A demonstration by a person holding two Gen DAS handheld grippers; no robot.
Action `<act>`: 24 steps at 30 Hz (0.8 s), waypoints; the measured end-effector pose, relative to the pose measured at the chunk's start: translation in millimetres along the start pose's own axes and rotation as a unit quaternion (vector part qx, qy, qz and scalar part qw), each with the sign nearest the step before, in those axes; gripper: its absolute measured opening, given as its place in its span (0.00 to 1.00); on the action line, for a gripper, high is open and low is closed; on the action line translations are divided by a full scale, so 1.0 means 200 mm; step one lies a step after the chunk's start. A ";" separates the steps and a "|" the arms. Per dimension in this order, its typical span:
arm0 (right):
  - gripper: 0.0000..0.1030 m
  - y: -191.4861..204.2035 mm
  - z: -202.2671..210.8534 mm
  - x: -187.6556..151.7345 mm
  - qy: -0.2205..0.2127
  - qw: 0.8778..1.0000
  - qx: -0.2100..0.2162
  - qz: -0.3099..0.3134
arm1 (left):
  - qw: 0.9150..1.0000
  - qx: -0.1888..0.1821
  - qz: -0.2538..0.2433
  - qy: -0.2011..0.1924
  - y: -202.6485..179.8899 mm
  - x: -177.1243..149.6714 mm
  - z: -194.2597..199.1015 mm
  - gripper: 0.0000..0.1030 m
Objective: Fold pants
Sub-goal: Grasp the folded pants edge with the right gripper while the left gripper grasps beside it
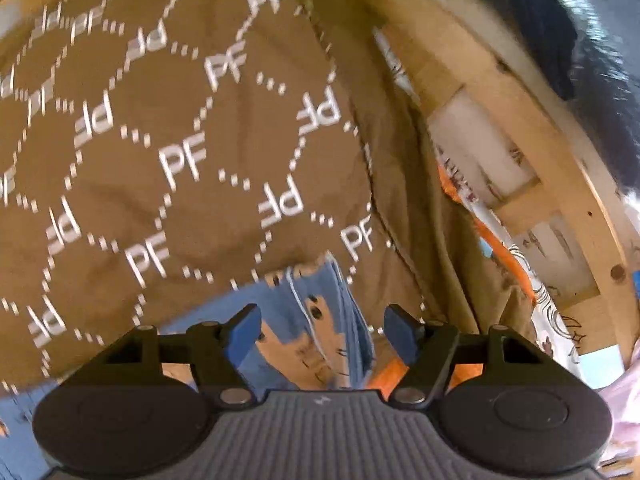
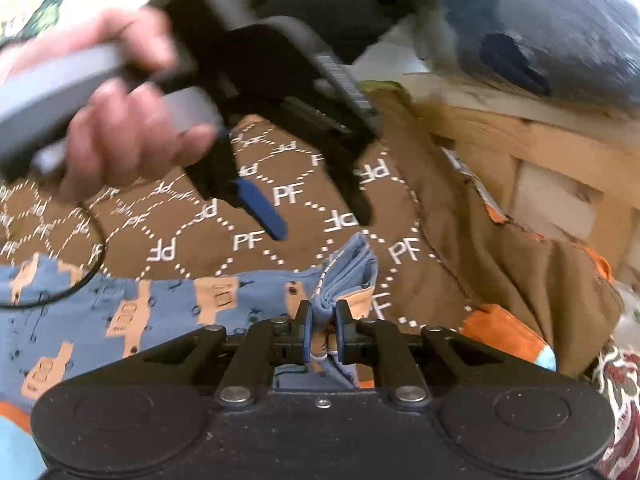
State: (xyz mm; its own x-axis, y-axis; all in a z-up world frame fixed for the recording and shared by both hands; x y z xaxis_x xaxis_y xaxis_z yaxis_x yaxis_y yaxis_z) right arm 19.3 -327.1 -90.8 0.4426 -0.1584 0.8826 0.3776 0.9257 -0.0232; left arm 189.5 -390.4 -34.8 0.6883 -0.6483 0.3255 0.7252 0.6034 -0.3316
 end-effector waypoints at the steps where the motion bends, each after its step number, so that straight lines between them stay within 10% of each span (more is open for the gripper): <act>1: 0.12 0.01 0.00 0.00 0.000 1.000 0.002 0.009 | 1.000 0.002 0.008 0.006 0.00 0.00 -0.01 0.71; 13: 0.12 0.14 -0.01 -0.01 0.004 0.997 0.023 0.079 | 0.999 0.009 0.031 0.017 0.04 -0.03 -0.07 0.24; 21: 0.12 0.22 0.00 -0.04 0.012 0.992 0.042 0.119 | 0.998 0.001 0.058 0.004 0.13 -0.05 -0.05 0.50; 23: 0.12 0.24 0.00 -0.04 0.013 0.991 0.044 0.127 | 0.999 0.012 0.052 0.005 0.14 -0.06 -0.06 0.38; 24: 0.12 0.24 0.00 -0.04 0.013 0.991 0.044 0.129 | 0.999 0.021 0.049 0.007 0.14 -0.07 -0.07 0.16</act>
State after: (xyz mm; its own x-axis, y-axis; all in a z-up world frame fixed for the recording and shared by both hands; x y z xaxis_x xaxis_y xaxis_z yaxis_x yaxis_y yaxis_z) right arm 34.2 -281.7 -99.6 0.5363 0.0788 0.8403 0.1783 0.9626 -0.2041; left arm 199.7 -371.3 -60.3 0.7555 -0.5923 0.2801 0.6552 0.6825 -0.3240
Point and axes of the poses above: each gripper's, at about its wrist camera, not at the fingertips, and z roughly against the way its jaws point, y to its left, x to its top, the point moved 3 cm from there along -z, roughly the way its jaws point, and after that the axes turned 5 degrees about x, right-handed, at the moved point
